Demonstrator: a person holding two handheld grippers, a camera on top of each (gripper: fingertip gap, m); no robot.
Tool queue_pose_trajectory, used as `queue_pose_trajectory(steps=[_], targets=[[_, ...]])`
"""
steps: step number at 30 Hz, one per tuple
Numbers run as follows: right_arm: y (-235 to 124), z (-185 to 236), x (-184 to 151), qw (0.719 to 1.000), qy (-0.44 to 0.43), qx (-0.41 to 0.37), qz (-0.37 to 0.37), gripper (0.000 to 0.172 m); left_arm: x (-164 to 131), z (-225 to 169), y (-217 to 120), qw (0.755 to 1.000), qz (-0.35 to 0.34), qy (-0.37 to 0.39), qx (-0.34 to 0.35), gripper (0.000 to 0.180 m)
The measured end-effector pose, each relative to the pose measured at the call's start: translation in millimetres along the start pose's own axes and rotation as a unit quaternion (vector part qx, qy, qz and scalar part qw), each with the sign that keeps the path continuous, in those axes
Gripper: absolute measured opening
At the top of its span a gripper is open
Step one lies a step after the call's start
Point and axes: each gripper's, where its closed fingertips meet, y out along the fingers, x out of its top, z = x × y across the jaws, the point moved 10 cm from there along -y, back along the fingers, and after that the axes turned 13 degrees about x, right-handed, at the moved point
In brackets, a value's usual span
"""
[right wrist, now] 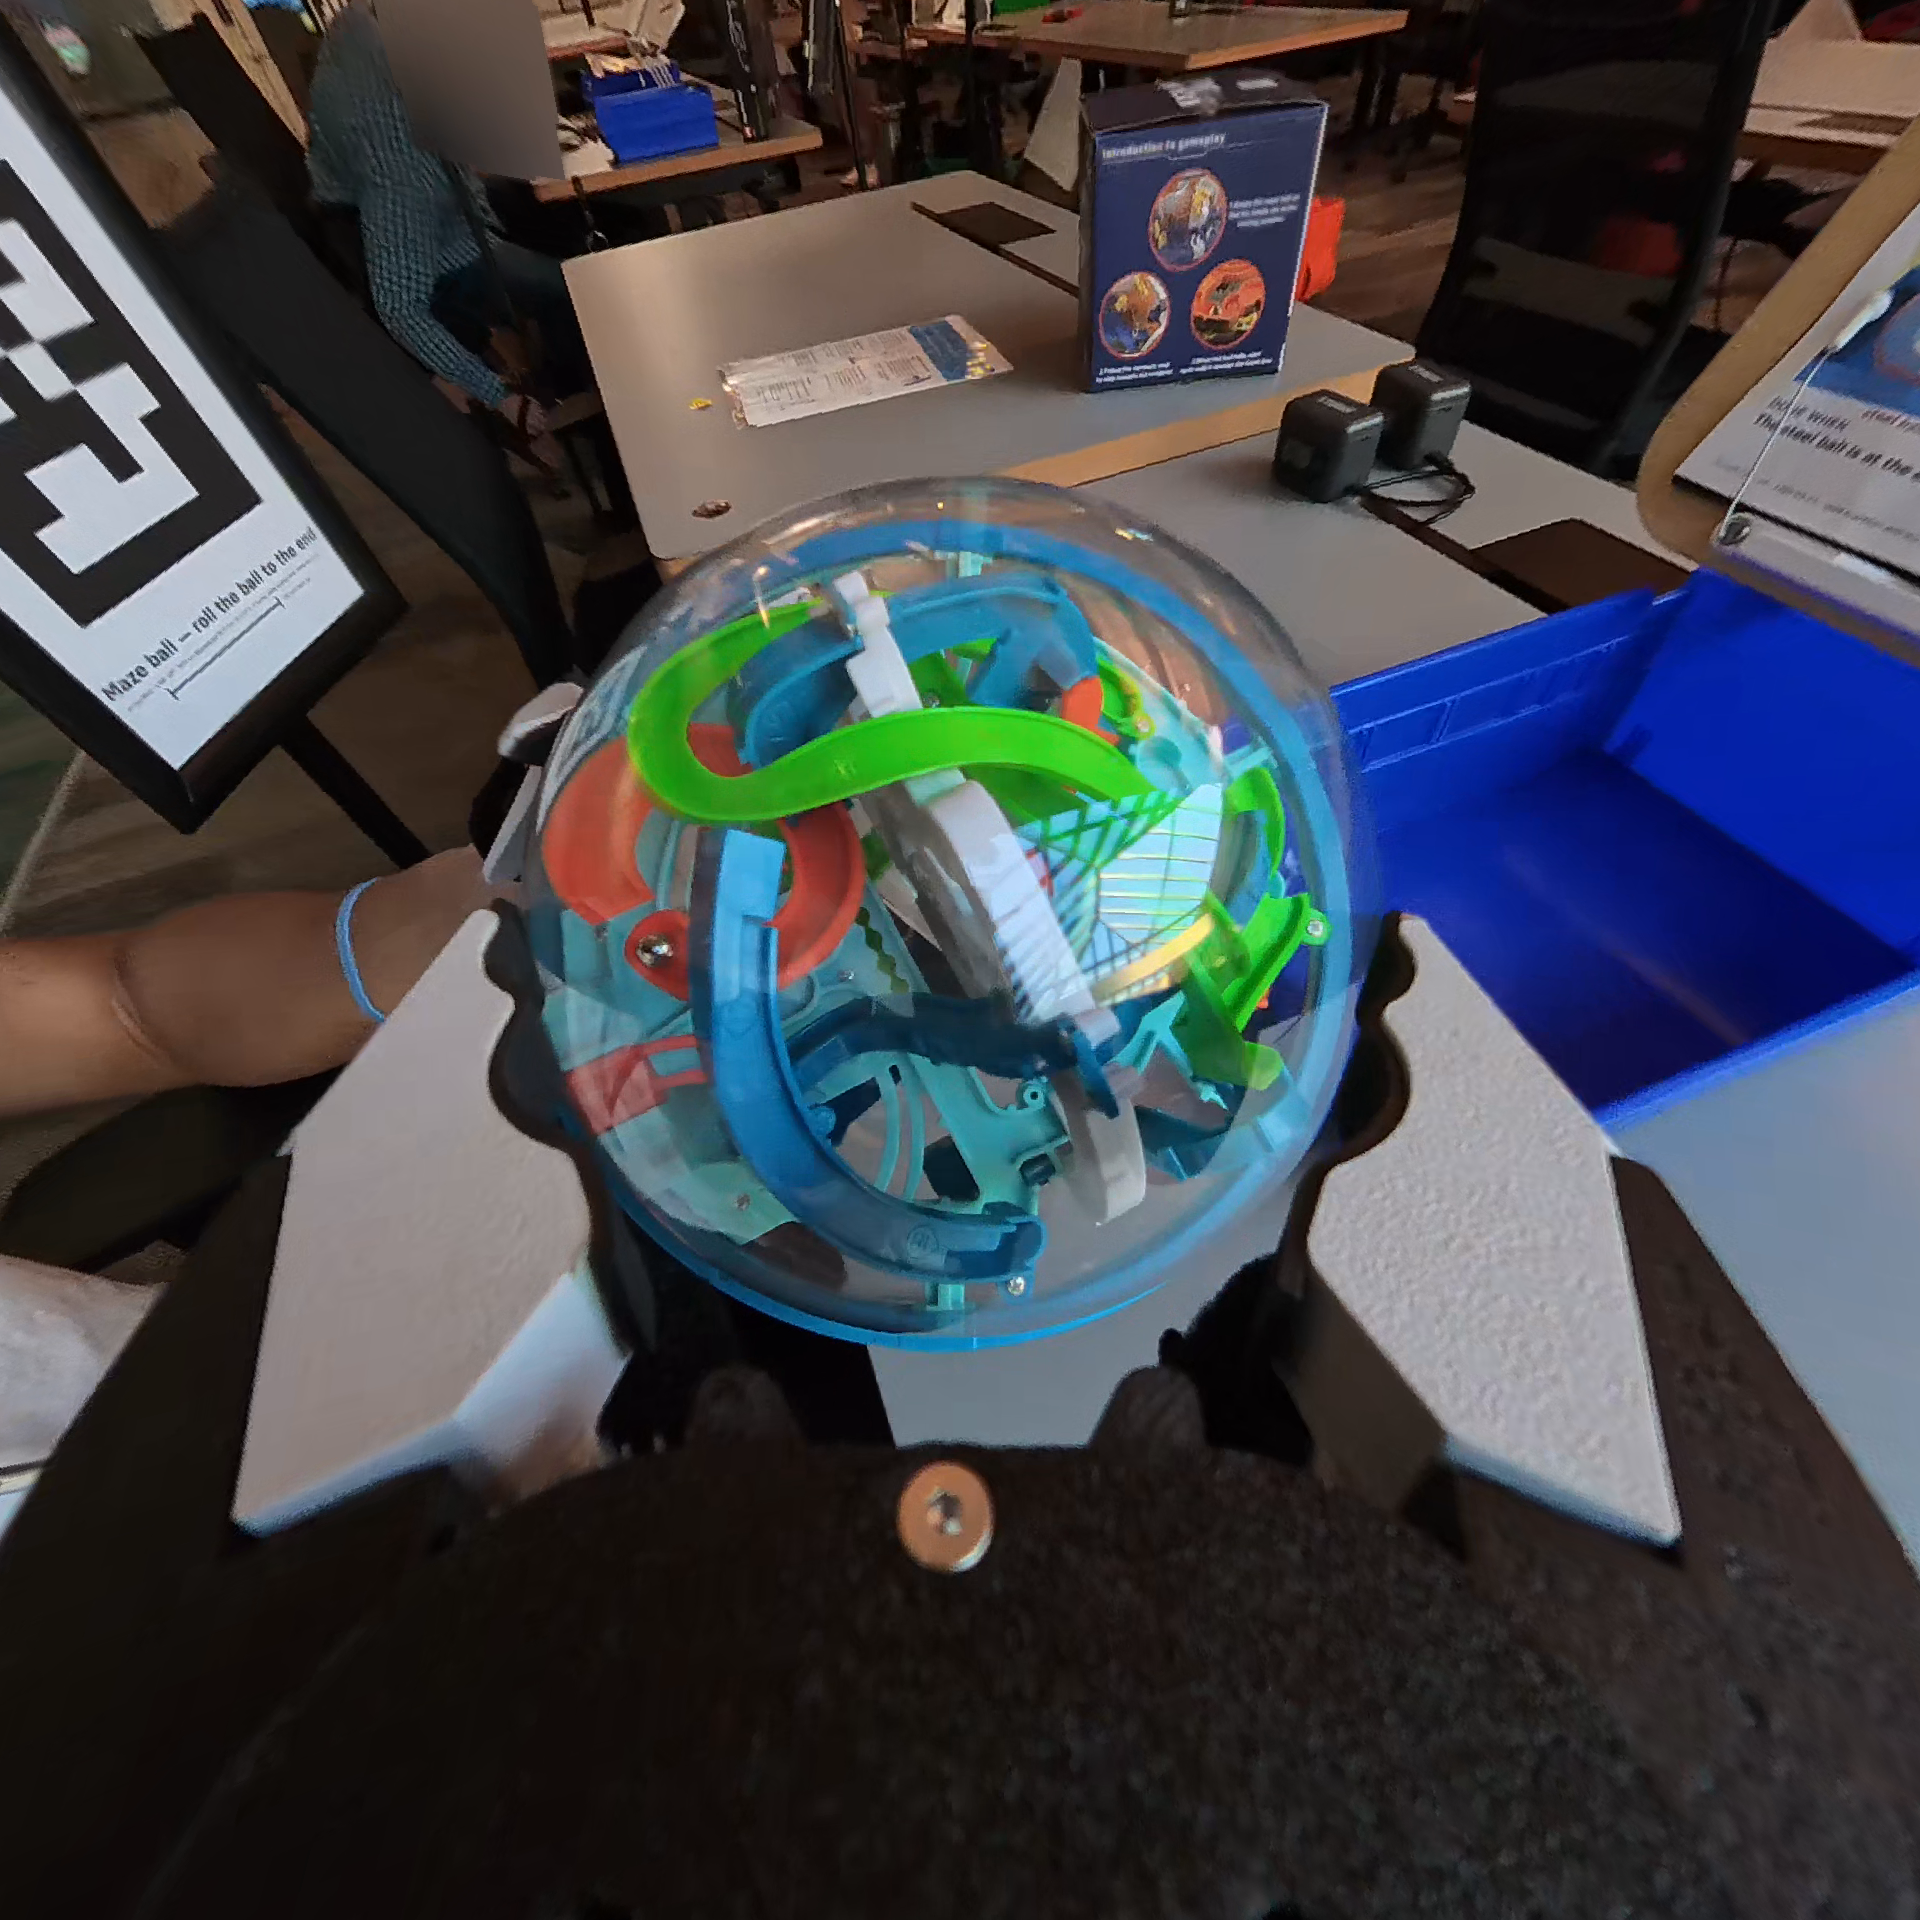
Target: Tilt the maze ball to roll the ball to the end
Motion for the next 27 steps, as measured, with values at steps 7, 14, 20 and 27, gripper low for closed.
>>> queue_pose_trajectory(steps=[7,14,20,27], targets=[[13.1,-44.5,-31.4,0.996,0.034,0.063,-0.051,0.150,2.6,23.5,0.1,0.998,0.014,-0.030,0.052,0.158],[17.5,-59.8,-44.6,0.991,0.079,0.089,-0.054,0.150,-0.7,27.9,0.4,0.994,0.025,-0.068,0.083,0.158],[25.0,-67.6,-56.3,0.985,0.124,0.109,-0.042,0.150,-2.1,30.0,-5.1,0.988,0.031,-0.097,0.118,0.158],[28.9,-67.2,-56.4,0.987,0.118,0.099,-0.037,0.150,0.7,34.4,-7.4,0.990,0.027,-0.087,0.109,0.158]])
